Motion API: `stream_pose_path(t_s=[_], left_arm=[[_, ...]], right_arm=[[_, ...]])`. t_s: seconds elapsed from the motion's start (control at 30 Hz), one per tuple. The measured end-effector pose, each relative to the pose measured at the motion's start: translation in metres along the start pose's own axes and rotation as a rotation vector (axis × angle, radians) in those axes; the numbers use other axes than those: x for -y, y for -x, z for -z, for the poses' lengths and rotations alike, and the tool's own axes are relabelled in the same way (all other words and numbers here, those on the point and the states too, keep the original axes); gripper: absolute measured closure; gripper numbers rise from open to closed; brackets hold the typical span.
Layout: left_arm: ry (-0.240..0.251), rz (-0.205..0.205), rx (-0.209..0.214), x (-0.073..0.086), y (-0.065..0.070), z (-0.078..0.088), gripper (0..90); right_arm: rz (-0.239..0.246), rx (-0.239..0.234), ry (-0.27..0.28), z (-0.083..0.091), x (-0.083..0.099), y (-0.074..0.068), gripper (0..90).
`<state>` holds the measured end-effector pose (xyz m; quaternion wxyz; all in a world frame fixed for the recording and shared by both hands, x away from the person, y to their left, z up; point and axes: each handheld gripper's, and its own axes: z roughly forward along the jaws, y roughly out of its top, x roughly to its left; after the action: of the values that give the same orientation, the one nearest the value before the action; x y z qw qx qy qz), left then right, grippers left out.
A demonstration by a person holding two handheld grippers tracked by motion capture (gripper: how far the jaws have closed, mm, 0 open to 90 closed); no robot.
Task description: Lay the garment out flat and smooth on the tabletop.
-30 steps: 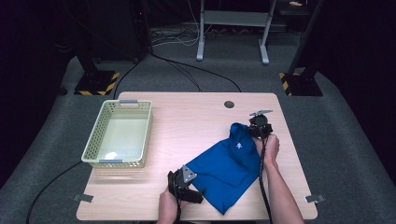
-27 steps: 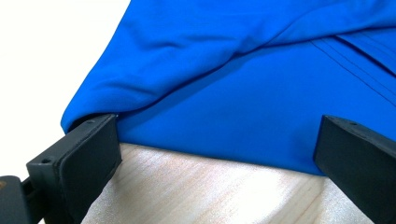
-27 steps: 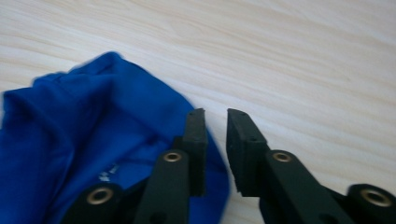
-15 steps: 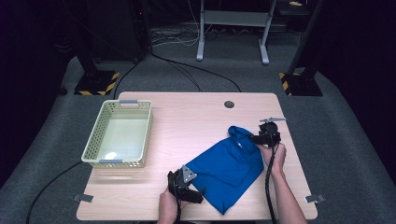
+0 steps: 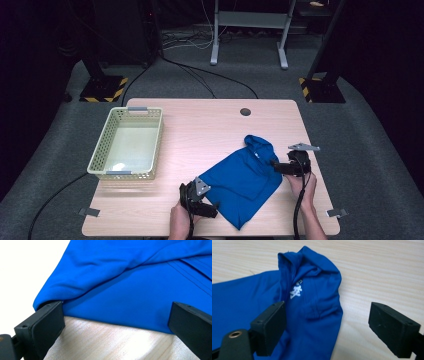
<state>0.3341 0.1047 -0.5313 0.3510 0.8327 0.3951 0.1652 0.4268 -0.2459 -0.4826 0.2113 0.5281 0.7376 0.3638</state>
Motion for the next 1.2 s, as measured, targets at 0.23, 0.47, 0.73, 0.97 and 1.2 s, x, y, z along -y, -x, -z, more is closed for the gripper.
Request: stream_pose_path(t_s=[0.23, 0.47, 0.73, 0.97, 1.2], left_arm=[[-0.002, -0.004, 0.002, 0.0, 0.0, 0.0, 0.2], [0.034, -0.049, -0.012, -0.002, 0.002, 0.005, 0.0], [0.009, -0.087, 0.026, -0.026, 0.005, -0.012, 0.0], [0.001, -0.071, 0.028, -0.02, 0.001, -0.018, 0.0], [0.011, -0.06, 0.018, -0.013, 0.001, -0.012, 0.3]], right_arm=[[0.018, -0.001, -0.02, 0.004, 0.025, -0.004, 7.0], [0.037, 0.033, -0.046, -0.002, 0.053, -0.005, 2.4], [0.05, 0.047, -0.049, -0.005, 0.056, -0.007, 0.6], [0.073, 0.057, -0.045, -0.006, 0.057, -0.011, 1.1], [0.075, 0.032, -0.055, -0.006, 0.057, -0.015, 1.1]])
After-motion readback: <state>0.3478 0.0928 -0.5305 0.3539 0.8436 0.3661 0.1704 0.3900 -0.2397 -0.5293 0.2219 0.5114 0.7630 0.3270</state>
